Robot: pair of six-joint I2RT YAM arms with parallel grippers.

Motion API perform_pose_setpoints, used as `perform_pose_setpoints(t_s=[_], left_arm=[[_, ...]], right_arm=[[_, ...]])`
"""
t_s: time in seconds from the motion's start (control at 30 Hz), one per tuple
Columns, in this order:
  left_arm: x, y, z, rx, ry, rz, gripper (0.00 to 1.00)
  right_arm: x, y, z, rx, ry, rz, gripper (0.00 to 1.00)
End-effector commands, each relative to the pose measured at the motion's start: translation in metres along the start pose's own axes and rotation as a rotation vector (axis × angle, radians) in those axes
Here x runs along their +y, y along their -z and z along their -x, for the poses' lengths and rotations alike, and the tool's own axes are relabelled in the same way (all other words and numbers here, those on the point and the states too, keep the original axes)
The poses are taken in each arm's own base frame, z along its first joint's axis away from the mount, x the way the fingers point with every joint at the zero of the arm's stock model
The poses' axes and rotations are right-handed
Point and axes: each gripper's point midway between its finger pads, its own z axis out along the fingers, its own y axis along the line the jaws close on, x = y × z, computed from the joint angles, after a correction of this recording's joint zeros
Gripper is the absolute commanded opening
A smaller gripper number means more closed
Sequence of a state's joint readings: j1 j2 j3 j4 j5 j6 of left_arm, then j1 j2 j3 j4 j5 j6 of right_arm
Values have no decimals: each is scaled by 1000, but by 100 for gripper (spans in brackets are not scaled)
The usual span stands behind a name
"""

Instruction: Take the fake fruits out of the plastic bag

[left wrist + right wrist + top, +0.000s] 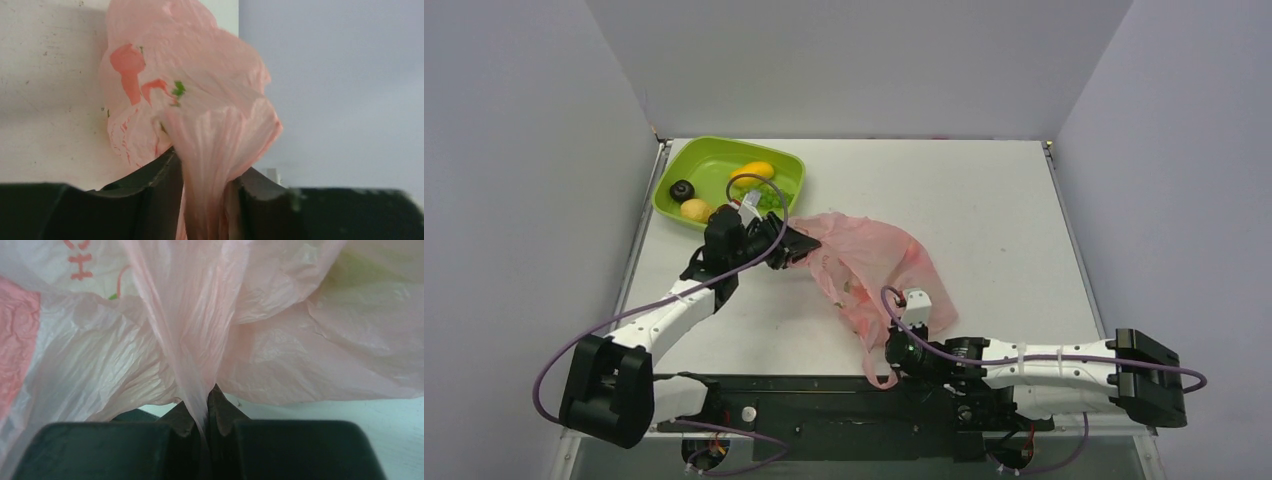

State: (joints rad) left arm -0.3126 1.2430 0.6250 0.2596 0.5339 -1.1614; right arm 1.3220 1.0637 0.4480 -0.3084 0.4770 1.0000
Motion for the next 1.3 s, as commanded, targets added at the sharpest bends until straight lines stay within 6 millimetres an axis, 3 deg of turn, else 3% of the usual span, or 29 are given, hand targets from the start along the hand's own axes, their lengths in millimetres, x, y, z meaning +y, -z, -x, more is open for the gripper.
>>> perform_pose_setpoints(t_s=[0.0,0.27,0.43,0.67,0.77,0.9,0.93,0.97,1.03,1.07,1.17,1.27], left_arm=[[-15,21,-23,115,-236,-20,35],[-6,79,-52,174,-327,53,44],[9,107,-51,152,-367,211,48],[-36,132,-54,83,-416,88,49],[-60,134,-61,98,-396,-29,49],[-78,129,-70,91,-373,-134,50],[-80,126,-80,120,-376,-150,51],[-84,122,-79,98,-379,-158,52],[-93,114,-101,144,-419,-176,53],[-91,104,-100,119,-427,-140,54],[-100,87,-123,154,-496,-120,54],[-108,73,-129,148,-522,-128,54]], right_arm=[[23,9,51,-116,-2,13,2],[23,20,84,-156,63,-33,39],[18,26,95,-164,93,-47,51],[5,41,117,-203,104,-74,65],[2,44,130,-210,85,-72,67],[1,45,143,-218,93,-75,69],[1,44,145,-218,99,-79,70],[2,45,151,-225,93,-80,71],[4,44,159,-236,92,-87,71],[5,40,160,-231,98,-95,71],[15,39,171,-238,97,-82,71],[23,31,172,-220,122,-81,71]])
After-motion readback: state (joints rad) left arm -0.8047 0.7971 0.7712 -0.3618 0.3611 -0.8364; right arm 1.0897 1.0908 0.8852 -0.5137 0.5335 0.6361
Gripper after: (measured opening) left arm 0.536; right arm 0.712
